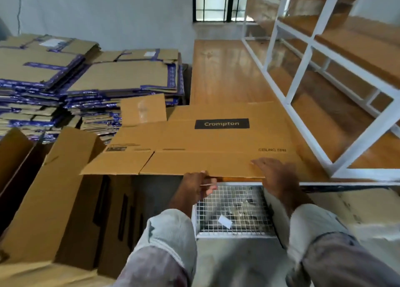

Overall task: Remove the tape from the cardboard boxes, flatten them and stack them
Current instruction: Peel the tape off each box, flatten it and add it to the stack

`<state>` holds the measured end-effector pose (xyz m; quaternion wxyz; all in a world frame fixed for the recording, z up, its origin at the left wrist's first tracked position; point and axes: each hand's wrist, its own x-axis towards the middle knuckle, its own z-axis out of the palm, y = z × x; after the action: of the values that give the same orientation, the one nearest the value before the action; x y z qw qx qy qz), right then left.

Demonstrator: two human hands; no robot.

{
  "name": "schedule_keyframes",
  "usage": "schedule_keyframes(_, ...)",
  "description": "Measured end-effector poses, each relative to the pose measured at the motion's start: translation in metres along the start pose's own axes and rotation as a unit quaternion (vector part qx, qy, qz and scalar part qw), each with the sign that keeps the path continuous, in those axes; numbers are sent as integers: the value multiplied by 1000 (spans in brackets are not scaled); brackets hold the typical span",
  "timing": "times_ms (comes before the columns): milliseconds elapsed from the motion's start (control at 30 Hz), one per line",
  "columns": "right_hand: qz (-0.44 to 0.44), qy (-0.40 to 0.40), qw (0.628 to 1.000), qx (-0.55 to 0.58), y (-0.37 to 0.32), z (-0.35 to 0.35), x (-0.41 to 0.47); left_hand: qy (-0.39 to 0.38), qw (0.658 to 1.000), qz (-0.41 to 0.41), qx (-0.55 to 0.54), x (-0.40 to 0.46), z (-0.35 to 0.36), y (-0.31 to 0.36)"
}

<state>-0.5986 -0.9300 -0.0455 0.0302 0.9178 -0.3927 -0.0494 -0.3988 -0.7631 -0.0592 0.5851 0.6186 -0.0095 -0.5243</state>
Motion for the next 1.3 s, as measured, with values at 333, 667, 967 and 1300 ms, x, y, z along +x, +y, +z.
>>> schedule_keyframes(333,85,-152,981,90,44,49,13,88,995,0,52,25,-17,-46)
schedule_keyframes(667,261,-226,442,828,-89,43,-37,229,969,-3,-97,36,-41,-40)
schedule_keyframes(967,325,-126,339,874,-81,50,-11,249,919,97,-291,30,-83,-12)
schedule_keyframes(1300,326,-74,326,884,-74,25,14,205,936,120,-259,32,-90,15)
